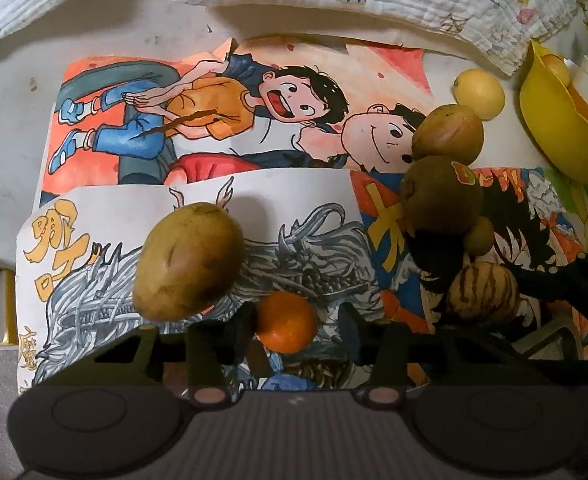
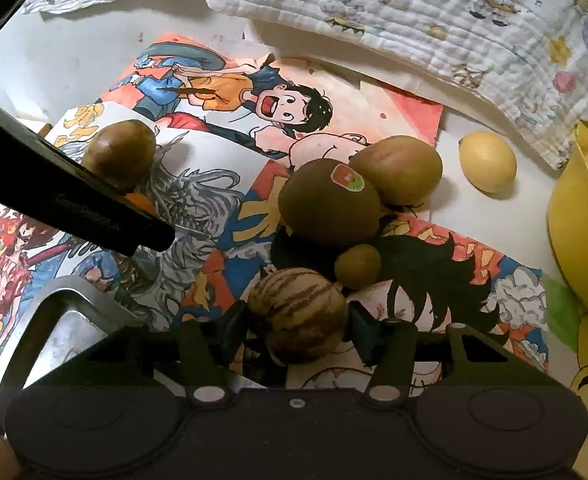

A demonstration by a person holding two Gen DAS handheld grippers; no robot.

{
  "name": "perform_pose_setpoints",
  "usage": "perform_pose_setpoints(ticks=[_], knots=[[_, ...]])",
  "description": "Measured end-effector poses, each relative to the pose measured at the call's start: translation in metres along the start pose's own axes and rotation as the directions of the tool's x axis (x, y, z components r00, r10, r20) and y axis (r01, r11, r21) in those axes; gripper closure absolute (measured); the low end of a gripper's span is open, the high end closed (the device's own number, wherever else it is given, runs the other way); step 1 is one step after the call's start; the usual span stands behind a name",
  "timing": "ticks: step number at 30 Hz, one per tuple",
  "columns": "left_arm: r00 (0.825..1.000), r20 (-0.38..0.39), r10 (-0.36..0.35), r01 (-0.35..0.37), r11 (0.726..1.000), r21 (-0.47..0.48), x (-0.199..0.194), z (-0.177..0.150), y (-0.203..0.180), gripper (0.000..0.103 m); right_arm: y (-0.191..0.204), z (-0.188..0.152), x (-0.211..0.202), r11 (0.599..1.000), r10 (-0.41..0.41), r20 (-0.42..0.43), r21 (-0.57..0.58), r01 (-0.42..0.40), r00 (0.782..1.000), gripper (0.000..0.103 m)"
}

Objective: Organize fruits
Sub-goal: 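Move both open tools back to the fruits beside the tray, then grasp a second striped fruit with the right tool while the left tool grasps a small orange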

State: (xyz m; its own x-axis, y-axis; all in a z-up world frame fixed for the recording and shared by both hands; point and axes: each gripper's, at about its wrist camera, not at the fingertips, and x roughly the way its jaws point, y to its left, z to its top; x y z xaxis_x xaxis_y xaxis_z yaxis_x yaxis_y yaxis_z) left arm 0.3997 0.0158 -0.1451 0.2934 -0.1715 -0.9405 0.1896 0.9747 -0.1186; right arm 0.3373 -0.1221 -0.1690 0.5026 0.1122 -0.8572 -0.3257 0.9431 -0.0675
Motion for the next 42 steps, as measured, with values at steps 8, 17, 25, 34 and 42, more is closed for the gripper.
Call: perform_pose_setpoints(ticks=[8,17,25,34,42], knots=[[1.000,-0.005,-0.016,0.016,0.999,-0.036,-0.004,-0.004,0.004,0.068,-0.001,-0.002,-0.001,1.000,0.003,0.018,-0.004,-0.003,1.000,0.048],[0.999,0.008,-0.047,0.047,0.996,-0.075,-0.015,-0.012,0.004,0.068,0.004,-0.011,-0.016,1.000,0.010,0.060,0.007,-0.011,0.998,0.049],[0.998,0.011,-0.059,0.059,0.994,-0.093,-0.024,-0.024,0.004,0.068,0.015,-0.022,-0.035,0.999,0.041,0.086,0.013,-0.042,0.995,0.049],[0.999,0.020,-0.028,0.030,0.991,-0.128,-0.039,-0.048,0.007,0.068,0.022,-0.035,-0.053,0.998,0.062,0.095,0.012,-0.064,0.993,0.049],[1.000,0.025,-0.011,0.014,0.988,-0.155,-0.052,-0.073,0.004,0.068,0.031,-0.048,-0.063,0.993,0.118,0.075,-0.004,-0.118,0.990,0.049]])
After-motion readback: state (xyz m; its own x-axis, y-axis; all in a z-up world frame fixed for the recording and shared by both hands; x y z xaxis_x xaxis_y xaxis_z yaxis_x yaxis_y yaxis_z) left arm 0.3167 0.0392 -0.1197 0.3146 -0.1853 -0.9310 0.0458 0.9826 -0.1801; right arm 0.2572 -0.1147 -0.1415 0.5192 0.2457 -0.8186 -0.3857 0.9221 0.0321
